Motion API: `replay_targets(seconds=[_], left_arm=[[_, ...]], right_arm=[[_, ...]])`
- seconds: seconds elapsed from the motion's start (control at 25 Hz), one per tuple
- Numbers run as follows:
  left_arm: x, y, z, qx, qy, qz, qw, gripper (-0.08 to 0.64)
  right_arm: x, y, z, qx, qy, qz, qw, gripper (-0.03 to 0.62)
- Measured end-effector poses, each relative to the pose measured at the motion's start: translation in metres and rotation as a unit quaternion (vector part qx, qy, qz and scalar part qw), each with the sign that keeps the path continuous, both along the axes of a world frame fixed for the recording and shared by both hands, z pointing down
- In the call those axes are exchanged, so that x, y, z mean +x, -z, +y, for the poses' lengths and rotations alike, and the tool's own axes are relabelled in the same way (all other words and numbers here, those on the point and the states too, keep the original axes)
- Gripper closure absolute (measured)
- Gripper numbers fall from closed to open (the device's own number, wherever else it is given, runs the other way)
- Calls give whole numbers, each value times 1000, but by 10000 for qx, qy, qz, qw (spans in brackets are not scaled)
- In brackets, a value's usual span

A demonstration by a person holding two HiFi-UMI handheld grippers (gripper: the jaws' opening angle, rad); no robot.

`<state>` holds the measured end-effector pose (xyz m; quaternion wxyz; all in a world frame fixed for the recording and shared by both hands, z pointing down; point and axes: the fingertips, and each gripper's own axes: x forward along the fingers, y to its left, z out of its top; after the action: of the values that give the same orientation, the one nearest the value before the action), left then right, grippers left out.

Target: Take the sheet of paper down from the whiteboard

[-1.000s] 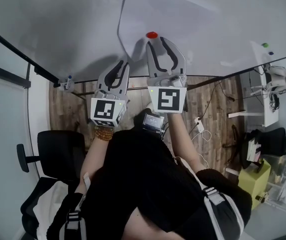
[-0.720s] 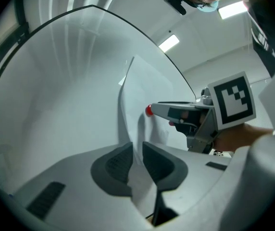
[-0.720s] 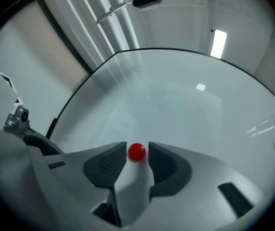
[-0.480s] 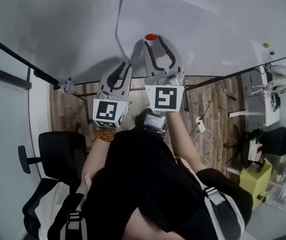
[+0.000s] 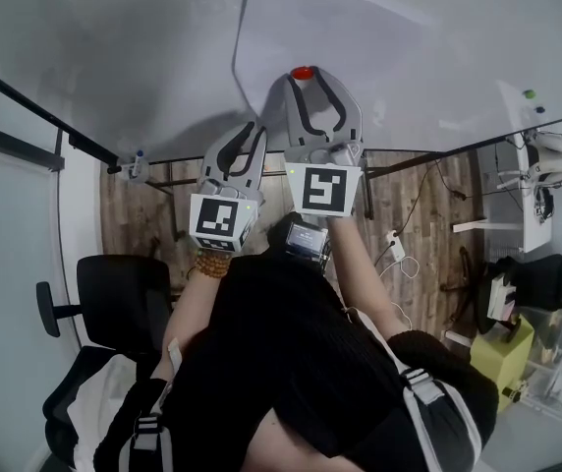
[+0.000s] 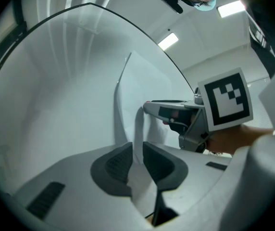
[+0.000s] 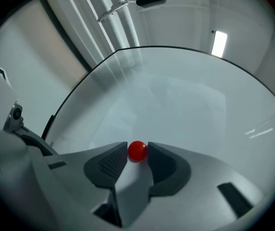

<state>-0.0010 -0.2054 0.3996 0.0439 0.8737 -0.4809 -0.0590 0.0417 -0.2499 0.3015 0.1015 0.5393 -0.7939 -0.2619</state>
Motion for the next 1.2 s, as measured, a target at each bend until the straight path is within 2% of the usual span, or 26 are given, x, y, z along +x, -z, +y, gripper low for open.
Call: replay_targets(seconds=[0.44,1.2], left_arm=[[-1,-3,-1,-23,1,-35,10000,499],[-2,-3,-3,-27,-17,-47,10000,500]], right_arm=[[0,-2,0,74,-248,197,9995,466],[1,0,1,148,-147,35,9998,474]])
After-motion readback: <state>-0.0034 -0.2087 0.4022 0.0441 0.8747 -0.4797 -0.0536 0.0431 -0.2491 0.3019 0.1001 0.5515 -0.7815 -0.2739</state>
